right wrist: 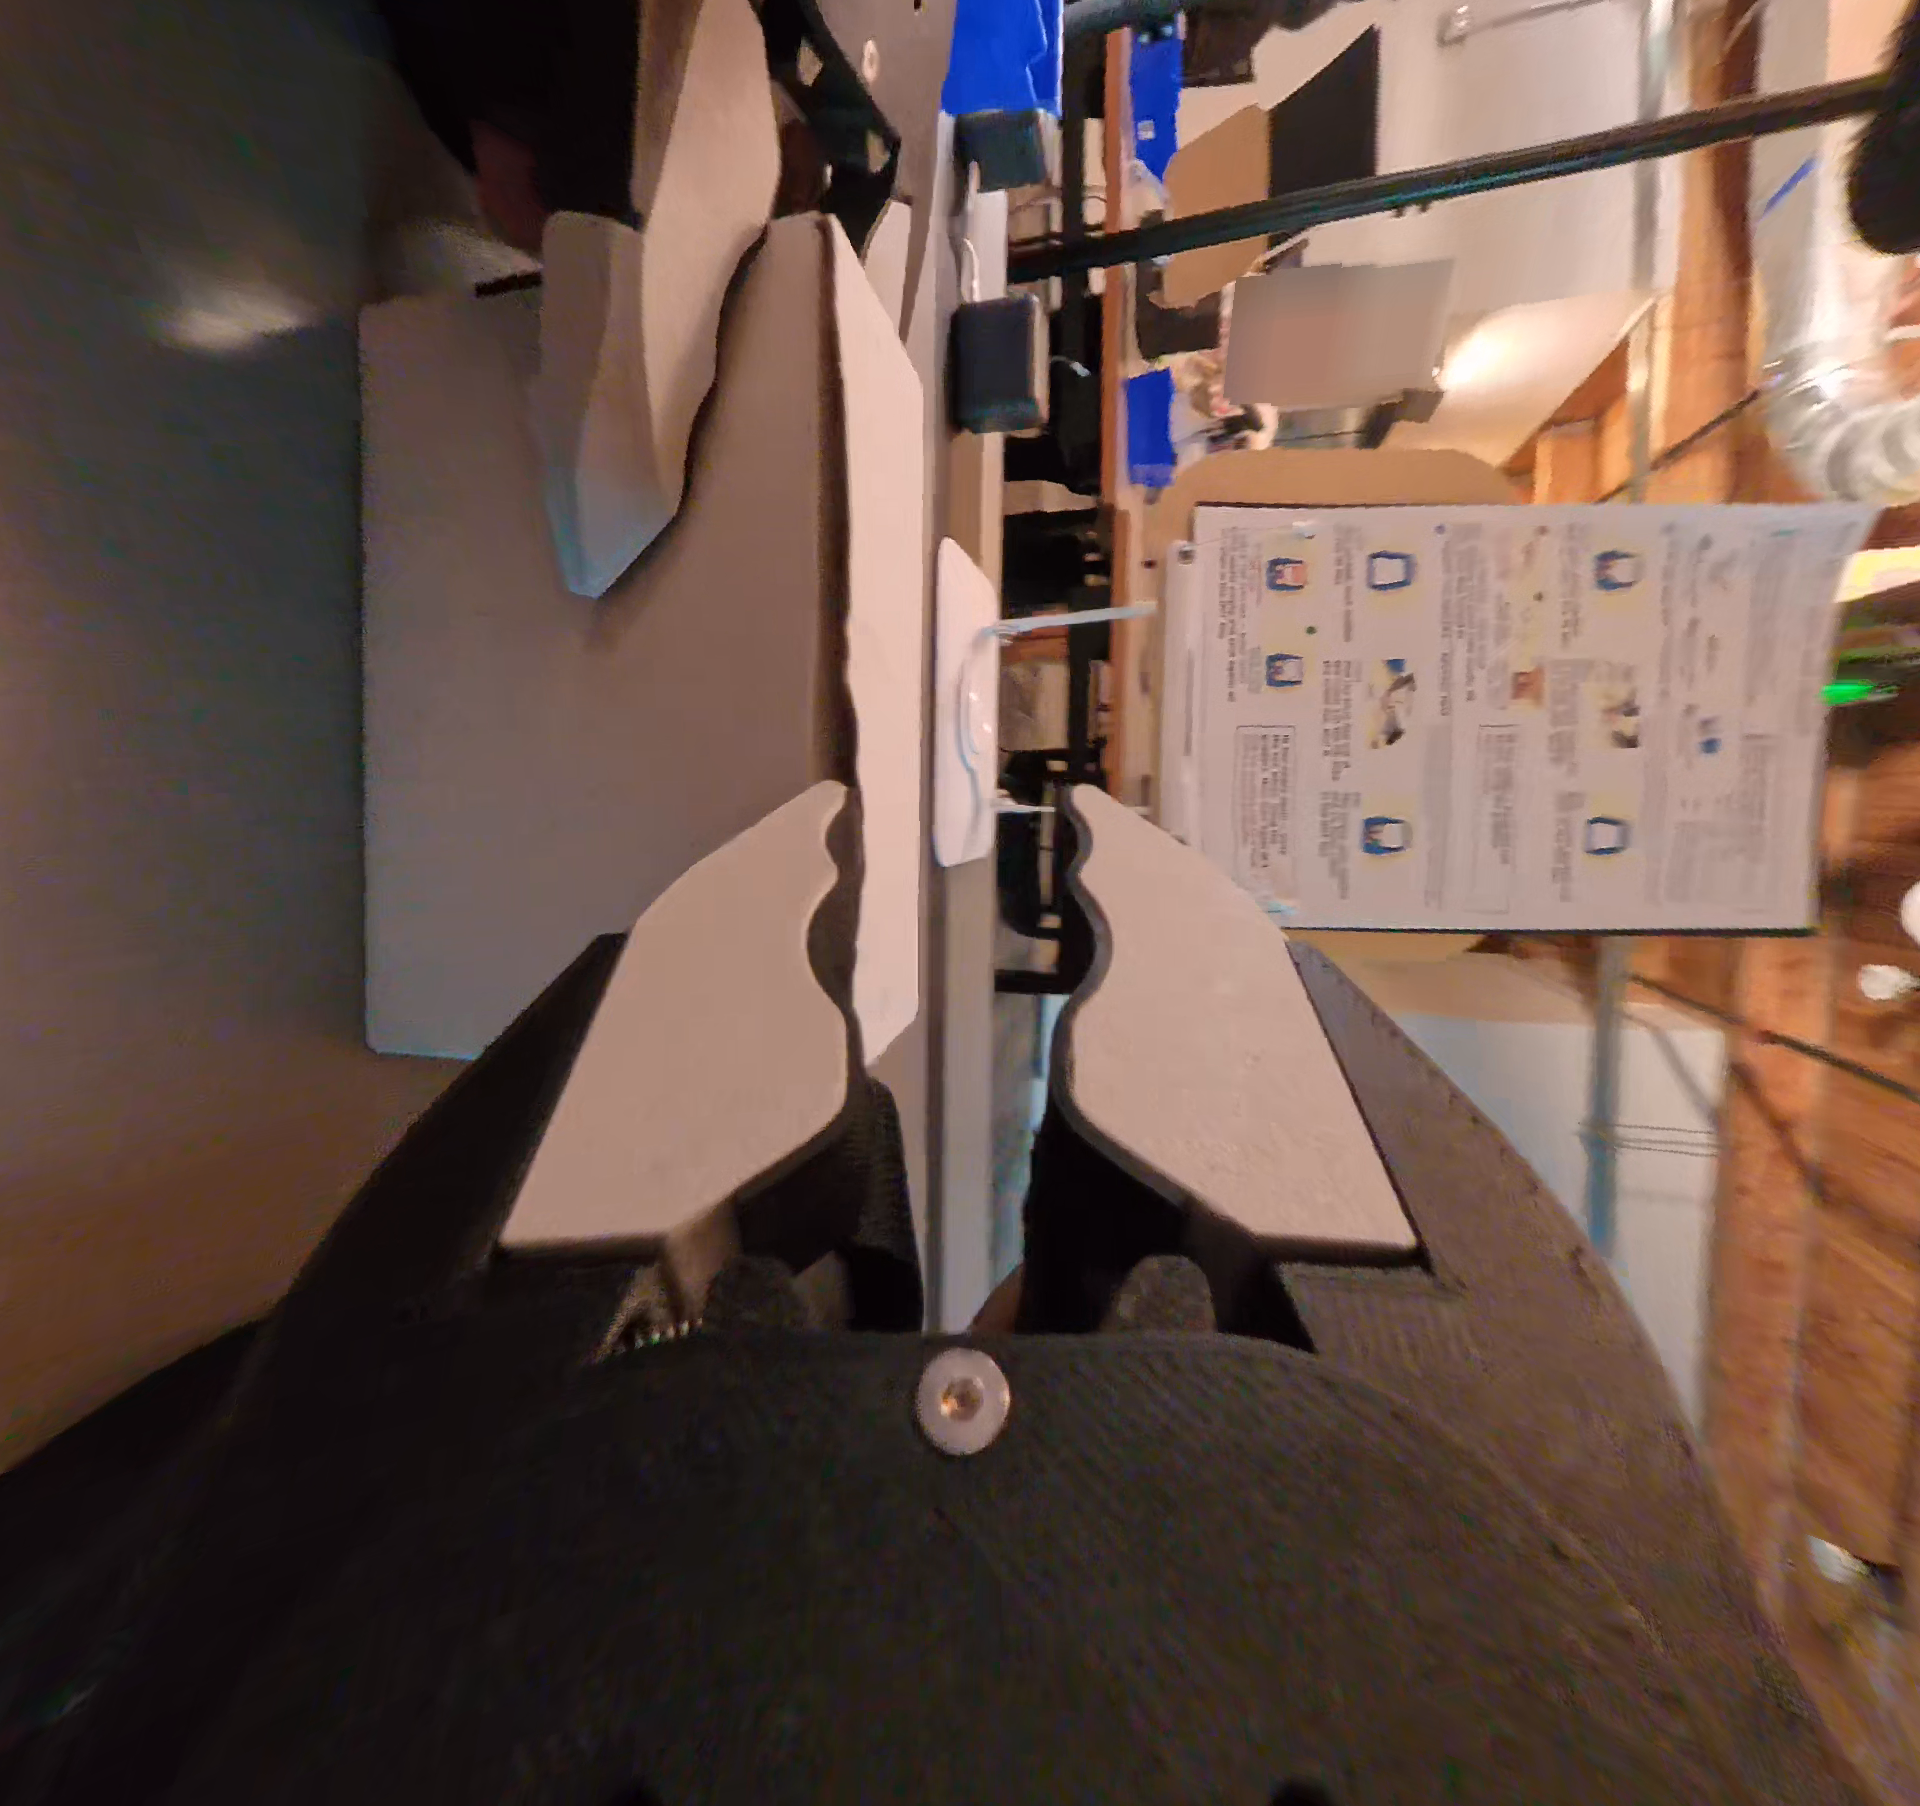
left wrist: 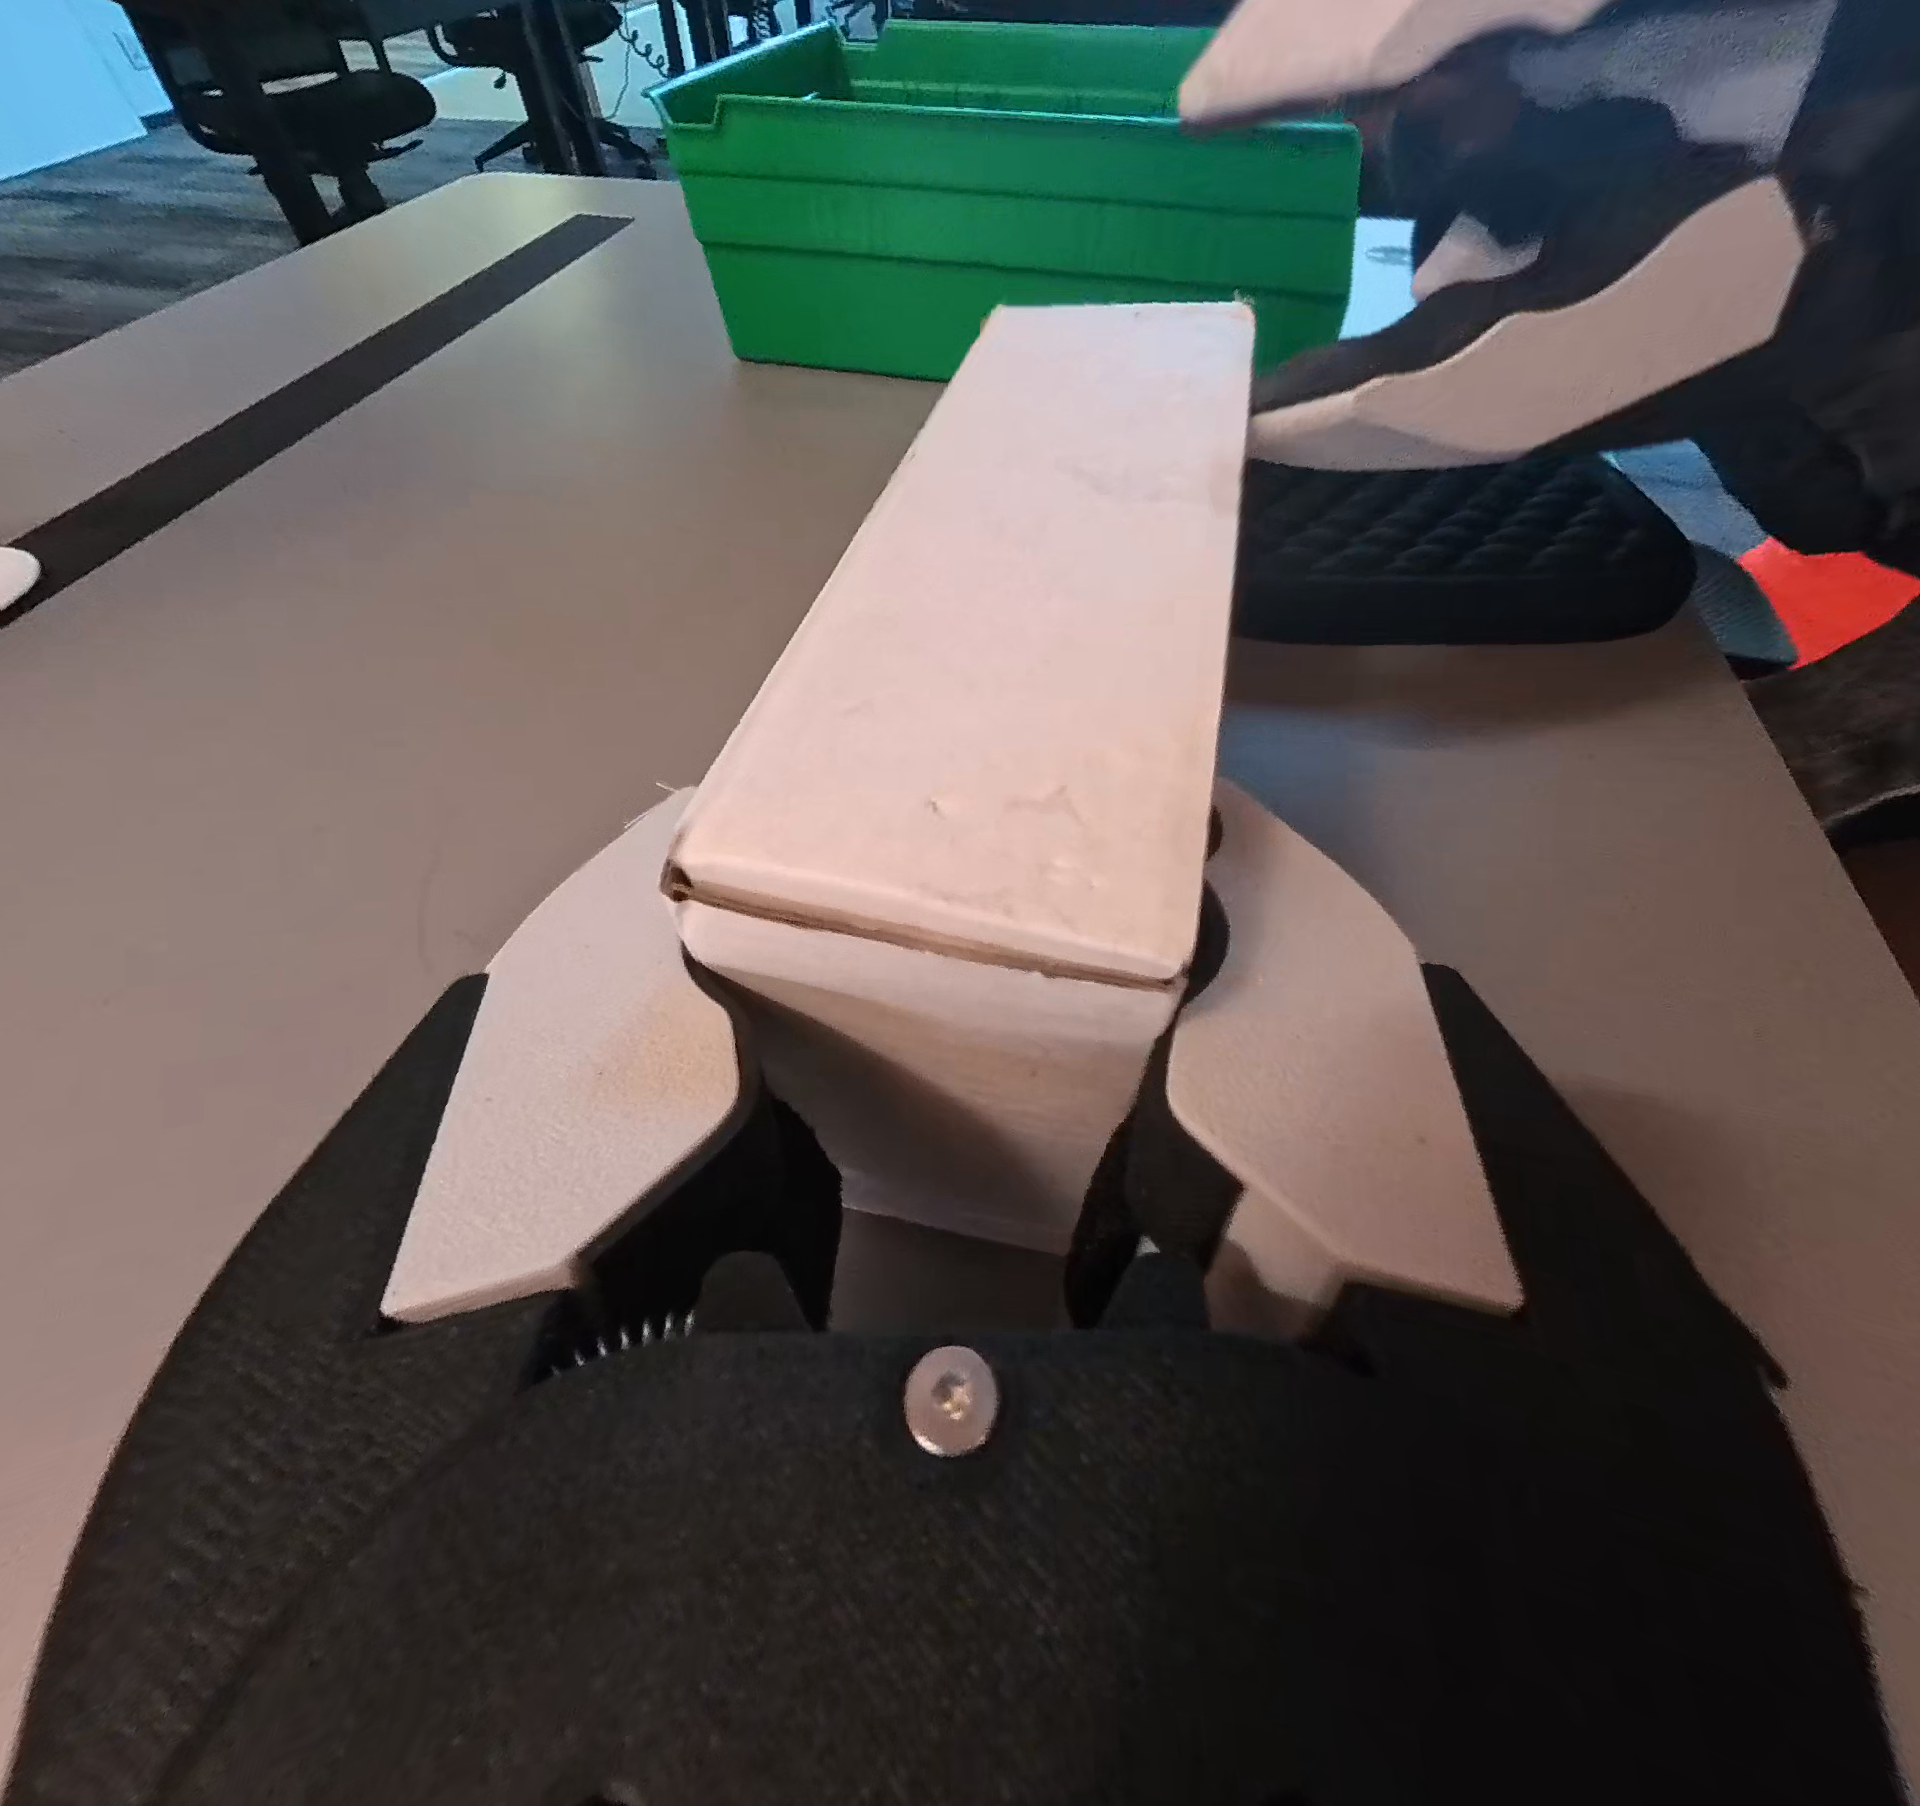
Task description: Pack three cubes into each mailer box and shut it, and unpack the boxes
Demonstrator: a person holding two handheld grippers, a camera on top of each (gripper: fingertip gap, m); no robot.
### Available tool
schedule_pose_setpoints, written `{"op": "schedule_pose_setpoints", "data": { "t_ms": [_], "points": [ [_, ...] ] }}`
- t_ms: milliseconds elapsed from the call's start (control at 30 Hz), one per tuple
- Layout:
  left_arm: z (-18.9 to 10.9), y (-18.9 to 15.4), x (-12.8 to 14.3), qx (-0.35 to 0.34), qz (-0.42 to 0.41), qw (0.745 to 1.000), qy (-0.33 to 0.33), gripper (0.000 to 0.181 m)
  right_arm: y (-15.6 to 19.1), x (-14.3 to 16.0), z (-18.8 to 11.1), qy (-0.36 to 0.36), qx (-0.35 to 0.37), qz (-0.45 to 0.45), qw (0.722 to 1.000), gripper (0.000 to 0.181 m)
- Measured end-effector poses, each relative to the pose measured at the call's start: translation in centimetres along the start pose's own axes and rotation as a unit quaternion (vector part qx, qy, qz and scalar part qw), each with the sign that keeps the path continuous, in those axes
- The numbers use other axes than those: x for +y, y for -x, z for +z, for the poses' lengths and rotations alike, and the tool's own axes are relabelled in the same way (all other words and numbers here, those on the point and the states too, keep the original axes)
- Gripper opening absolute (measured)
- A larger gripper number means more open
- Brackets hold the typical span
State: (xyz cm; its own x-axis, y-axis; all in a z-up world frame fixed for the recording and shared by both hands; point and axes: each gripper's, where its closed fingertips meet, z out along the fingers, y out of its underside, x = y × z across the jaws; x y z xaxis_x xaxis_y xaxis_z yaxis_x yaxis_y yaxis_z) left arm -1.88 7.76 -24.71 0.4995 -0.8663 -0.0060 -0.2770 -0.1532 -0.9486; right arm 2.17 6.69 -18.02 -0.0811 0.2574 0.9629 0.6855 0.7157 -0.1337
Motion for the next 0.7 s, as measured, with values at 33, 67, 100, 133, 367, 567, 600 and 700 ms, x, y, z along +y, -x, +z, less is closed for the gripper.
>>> {"op": "schedule_pose_setpoints", "data": {
  "t_ms": [33,67,100,133,367,567,600,700],
  "points": [
    [0.0,0.1,0.0,-0.002,-0.001,1.000,0.001,0.084,0.1,0.0,0.2,0.006,0.013,-0.013,1.000,0.030],
    [0.0,0.1,0.0,-0.004,-0.001,1.000,0.002,0.084,0.2,0.0,0.3,0.007,0.018,-0.016,1.000,0.026],
    [0.0,0.1,0.1,-0.005,0.000,1.000,0.005,0.084,0.3,0.0,0.3,0.009,0.017,-0.010,1.000,0.024],
    [0.0,0.1,0.1,-0.005,0.001,1.000,0.008,0.084,0.4,0.0,0.4,0.009,0.010,-0.001,1.000,0.022],
    [0.0,0.2,0.3,-0.006,0.003,1.000,0.020,0.083,0.6,-0.3,1.5,0.050,-0.029,-0.016,0.998,0.013],
    [-0.1,0.5,0.4,-0.017,0.001,0.999,0.030,0.083,1.1,-0.2,1.9,0.055,-0.081,-0.025,0.995,0.002],
    [-0.1,0.5,0.5,-0.018,0.003,0.999,0.034,0.083,1.2,-0.2,1.9,0.052,-0.108,-0.009,0.993,0.002],
    [-0.1,0.5,0.6,-0.019,0.003,0.999,0.040,0.083,1.1,-0.4,1.8,0.037,-0.190,0.043,0.980,0.003]
  ]
}}
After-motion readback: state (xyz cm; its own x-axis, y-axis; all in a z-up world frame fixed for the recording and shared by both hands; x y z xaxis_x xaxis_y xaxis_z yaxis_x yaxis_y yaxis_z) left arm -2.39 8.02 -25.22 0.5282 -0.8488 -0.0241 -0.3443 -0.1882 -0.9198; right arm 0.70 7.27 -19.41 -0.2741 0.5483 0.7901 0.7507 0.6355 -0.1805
